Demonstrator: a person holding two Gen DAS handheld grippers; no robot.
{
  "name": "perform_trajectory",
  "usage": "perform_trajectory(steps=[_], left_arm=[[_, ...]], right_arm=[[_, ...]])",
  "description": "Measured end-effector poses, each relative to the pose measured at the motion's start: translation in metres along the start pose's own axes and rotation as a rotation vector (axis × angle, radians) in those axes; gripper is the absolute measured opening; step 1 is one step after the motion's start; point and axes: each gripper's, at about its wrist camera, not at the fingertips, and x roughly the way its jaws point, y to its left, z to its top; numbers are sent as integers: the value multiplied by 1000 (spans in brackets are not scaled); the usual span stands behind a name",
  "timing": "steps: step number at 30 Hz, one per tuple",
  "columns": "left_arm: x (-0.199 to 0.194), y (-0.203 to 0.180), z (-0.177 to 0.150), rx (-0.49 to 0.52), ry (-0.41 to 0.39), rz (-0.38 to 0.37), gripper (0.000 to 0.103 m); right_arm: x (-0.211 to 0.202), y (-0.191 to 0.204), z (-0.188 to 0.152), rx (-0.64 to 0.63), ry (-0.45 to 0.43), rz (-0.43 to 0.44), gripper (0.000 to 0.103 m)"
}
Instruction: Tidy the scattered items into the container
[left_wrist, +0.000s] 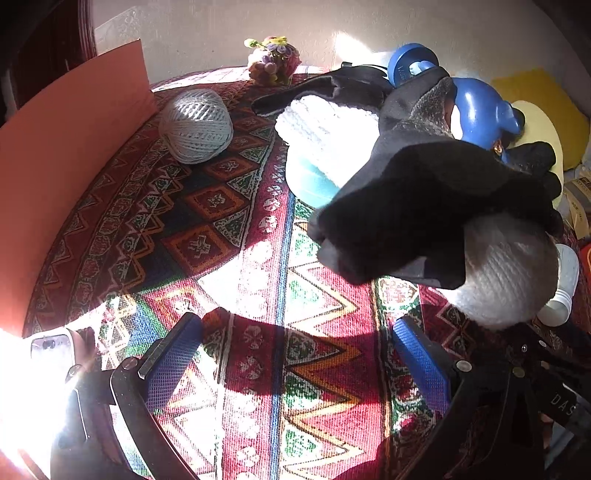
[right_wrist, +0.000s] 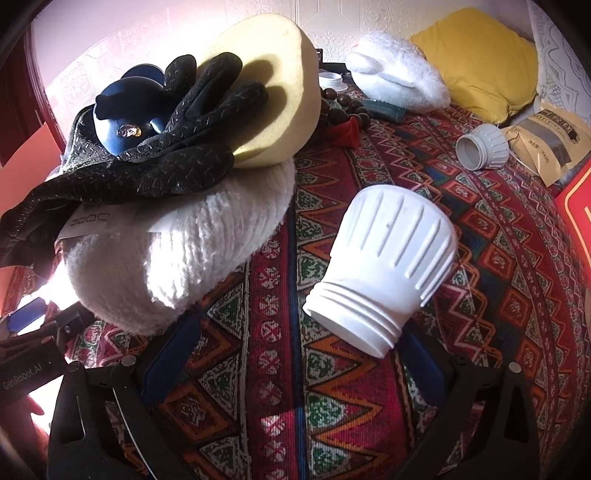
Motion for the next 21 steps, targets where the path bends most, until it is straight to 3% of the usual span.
perform_trajectory(steps=[4, 7, 12, 14, 16, 21], left_arm=[[-21, -6, -23, 44, 4, -9, 103], [-44, -5, -30, 19, -46, -19, 103], [-99, -15, -22, 14, -240, -25, 103], [-113, 3, 17, 17, -298, -26, 103], [-111, 21, 17, 25, -319, -56, 103], [-150, 12, 22, 77, -363, -85, 103]], right_arm=[[-13, -7, -5, 58, 37, 48, 102], [-25, -7, -8, 56, 25, 67, 102], [-55, 1, -1, 8, -86, 47, 102], [-72, 5, 2, 9, -143, 59, 102], [-87, 10, 5, 22, -185, 66, 102], [-119, 15, 2, 56, -278, 99, 102]])
